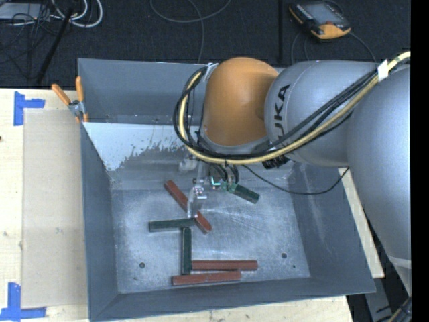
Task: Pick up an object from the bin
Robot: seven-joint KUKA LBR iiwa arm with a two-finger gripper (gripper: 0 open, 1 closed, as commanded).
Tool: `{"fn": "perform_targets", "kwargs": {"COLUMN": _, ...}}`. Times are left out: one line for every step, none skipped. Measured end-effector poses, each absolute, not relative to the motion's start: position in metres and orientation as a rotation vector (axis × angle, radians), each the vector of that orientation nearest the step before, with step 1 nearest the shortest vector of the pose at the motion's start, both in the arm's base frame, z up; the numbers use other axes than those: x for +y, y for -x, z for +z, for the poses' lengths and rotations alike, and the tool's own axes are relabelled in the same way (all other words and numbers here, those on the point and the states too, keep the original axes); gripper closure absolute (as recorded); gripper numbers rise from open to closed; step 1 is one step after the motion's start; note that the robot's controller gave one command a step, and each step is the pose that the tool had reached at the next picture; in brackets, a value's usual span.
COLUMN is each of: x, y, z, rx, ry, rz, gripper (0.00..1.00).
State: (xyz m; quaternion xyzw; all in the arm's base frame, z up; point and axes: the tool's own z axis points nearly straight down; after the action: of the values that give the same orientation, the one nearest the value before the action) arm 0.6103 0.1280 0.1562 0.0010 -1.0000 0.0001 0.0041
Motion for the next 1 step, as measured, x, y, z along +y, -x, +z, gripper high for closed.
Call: {"fn": "perform_targets", "kwargs": {"x": 0.1275, "y": -0.6122, "z": 0.1609, "rx": -3.141, "ry": 0.001, "rz": -0.001, "gripper": 0.0}}
